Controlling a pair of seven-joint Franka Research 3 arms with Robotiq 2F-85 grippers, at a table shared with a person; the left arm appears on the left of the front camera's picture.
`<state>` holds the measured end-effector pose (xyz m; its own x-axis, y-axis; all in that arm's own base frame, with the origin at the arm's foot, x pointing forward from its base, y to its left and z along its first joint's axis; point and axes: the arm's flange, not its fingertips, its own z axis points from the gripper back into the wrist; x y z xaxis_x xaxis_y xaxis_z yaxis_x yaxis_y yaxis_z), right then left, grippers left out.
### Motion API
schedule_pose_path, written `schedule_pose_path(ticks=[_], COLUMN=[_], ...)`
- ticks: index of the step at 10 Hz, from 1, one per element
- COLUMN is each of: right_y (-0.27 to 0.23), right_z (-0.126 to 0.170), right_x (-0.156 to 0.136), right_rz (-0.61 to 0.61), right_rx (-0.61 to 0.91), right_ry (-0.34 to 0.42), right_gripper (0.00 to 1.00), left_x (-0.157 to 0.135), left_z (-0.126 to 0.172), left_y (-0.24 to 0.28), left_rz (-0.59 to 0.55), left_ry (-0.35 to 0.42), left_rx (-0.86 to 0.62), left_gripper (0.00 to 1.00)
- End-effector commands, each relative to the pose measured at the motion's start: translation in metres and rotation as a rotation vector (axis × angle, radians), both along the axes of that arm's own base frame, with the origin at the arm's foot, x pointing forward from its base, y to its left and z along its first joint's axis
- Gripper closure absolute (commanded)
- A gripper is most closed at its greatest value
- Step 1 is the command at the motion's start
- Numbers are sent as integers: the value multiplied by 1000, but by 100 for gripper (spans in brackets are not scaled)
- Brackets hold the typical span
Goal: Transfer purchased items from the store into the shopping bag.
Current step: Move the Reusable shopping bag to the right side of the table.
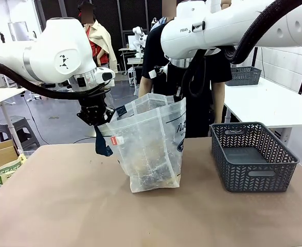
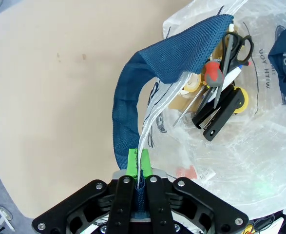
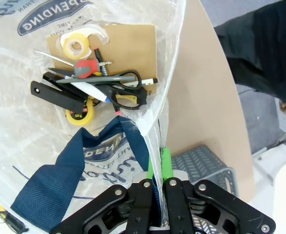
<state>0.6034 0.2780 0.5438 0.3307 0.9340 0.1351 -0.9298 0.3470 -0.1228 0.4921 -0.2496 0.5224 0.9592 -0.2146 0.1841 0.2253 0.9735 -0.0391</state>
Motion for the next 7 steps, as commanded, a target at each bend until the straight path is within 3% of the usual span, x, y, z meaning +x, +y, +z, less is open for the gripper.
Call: schedule_pose_path(ticks=[1,7], right_y=[-1,-1], right_z=[1,1], right_x=[0,0], right_rz=[-6,-6], right_rx=[1,1], right_ry=[-2,-2], right_gripper=[100,100], left_x=[0,0], left_z=[1,1], left_y=[1,1], left_rz=[8,8], left_ry=[1,1], left_rx=[-7,-7], left_gripper=[100,100])
